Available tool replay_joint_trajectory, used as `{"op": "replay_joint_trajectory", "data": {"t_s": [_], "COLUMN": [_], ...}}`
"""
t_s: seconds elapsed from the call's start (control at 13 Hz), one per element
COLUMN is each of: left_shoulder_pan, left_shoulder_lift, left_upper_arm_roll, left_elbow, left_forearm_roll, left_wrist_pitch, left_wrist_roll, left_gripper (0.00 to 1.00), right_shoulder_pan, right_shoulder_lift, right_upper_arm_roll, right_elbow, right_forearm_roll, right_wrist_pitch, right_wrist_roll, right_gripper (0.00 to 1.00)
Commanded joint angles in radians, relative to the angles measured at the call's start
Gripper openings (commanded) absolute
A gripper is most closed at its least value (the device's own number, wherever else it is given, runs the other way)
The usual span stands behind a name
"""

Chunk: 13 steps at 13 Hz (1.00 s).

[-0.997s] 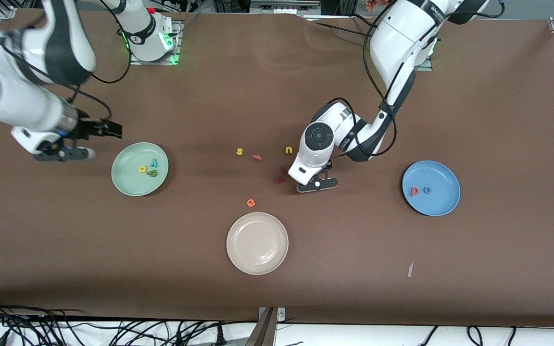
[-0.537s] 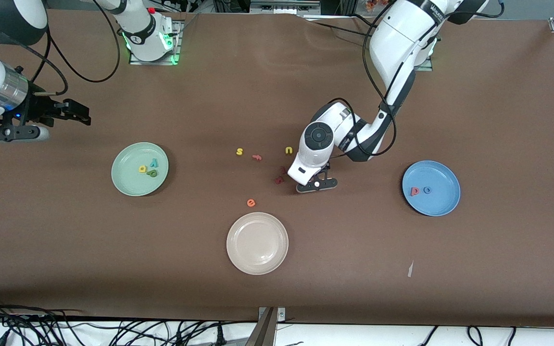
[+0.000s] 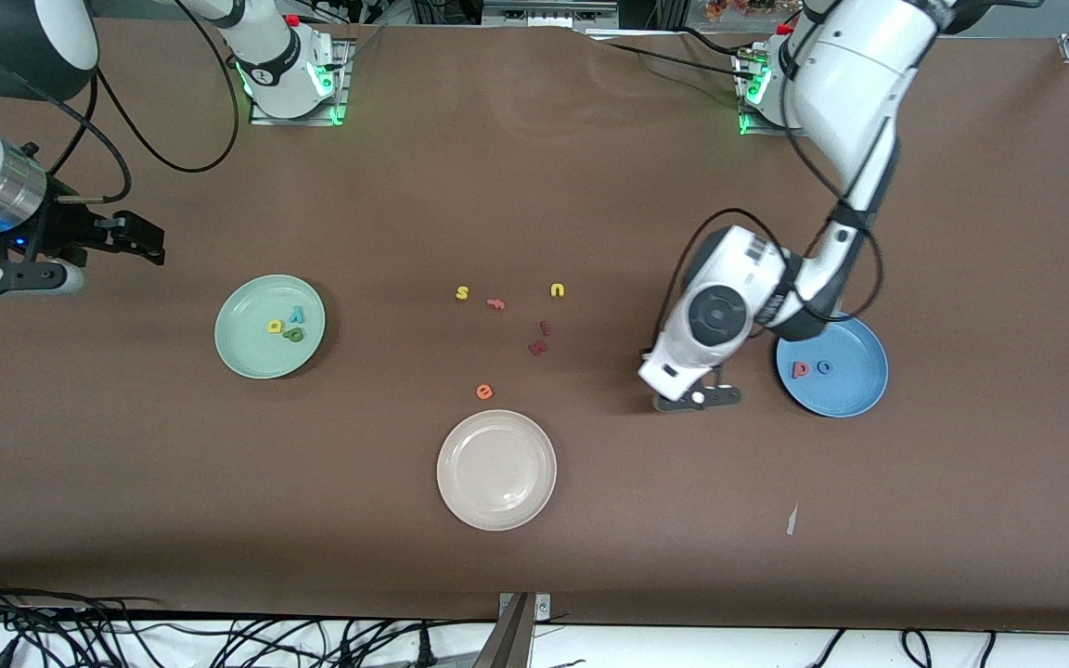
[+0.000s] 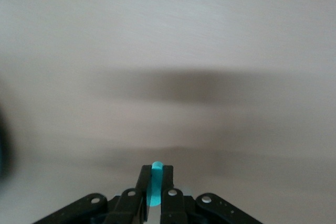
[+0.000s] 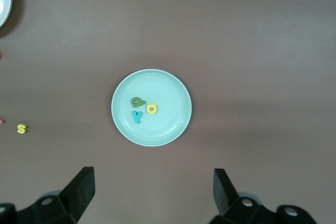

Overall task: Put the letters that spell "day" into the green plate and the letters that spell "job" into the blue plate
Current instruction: 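Place the teal j on the blue plate with the left gripper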

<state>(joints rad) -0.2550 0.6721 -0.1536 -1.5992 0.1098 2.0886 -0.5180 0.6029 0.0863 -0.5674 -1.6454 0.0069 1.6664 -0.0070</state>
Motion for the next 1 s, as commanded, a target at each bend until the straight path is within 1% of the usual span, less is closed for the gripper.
{"op": "replay_joint_trajectory", "data": {"t_s": [0.0,0.08,0.15,0.23,0.31,0.38,0.54,0.61,0.69,0.77,0.92], "left_shoulder_pan": [0.106,0.147,0.181,0.219,0.259,0.288,0.338,0.347,0.355,0.364,0.375], "left_shoulder_lift": [-0.040,-0.049,-0.058,-0.060,-0.057,-0.054,-0.049,-0.046,-0.045,-0.042,-0.063], "left_upper_arm_roll": [-0.012,-0.012,-0.012,-0.012,-0.012,-0.011,-0.008,-0.004,-0.006,-0.006,-0.004], "left_elbow": [-0.031,-0.031,-0.033,-0.031,-0.033,-0.039,-0.042,-0.042,-0.038,-0.025,-0.001], "left_forearm_roll": [0.014,0.014,0.014,0.014,0.014,0.017,0.022,0.024,0.024,0.025,0.025], "left_wrist_pitch": [-0.053,-0.071,-0.088,-0.100,-0.107,-0.107,-0.110,-0.123,-0.149,-0.159,-0.166], "left_wrist_roll": [0.210,0.289,0.361,0.442,0.542,0.644,0.783,0.830,0.864,0.884,0.877], "left_gripper": [0.00,0.00,0.00,0.00,0.00,0.00,0.00,0.19,0.78,1.00,1.00], "right_shoulder_pan": [-0.201,-0.339,-0.445,-0.513,-0.556,-0.569,-0.578,-0.597,-0.635,-0.644,-0.647], "right_shoulder_lift": [0.004,0.000,0.000,-0.002,-0.019,-0.055,-0.138,-0.151,-0.161,-0.167,-0.165], "right_upper_arm_roll": [0.215,0.332,0.413,0.457,0.486,0.506,0.514,0.527,0.565,0.593,0.595], "right_elbow": [0.032,0.032,0.032,0.032,0.030,0.016,-0.048,-0.065,-0.063,-0.062,-0.059], "right_forearm_roll": [-0.008,-0.008,0.001,0.001,0.007,0.018,0.018,0.018,0.015,0.010,0.011], "right_wrist_pitch": [0.004,0.013,0.019,0.018,0.009,0.000,-0.046,-0.050,-0.051,-0.062,-0.059], "right_wrist_roll": [-0.004,0.001,-0.001,-0.016,-0.014,-0.011,0.001,-0.010,-0.013,-0.011,-0.008], "right_gripper": [1.00,1.00,1.00,1.00,1.00,1.00,1.00,1.00,1.00,1.00,1.00]}}
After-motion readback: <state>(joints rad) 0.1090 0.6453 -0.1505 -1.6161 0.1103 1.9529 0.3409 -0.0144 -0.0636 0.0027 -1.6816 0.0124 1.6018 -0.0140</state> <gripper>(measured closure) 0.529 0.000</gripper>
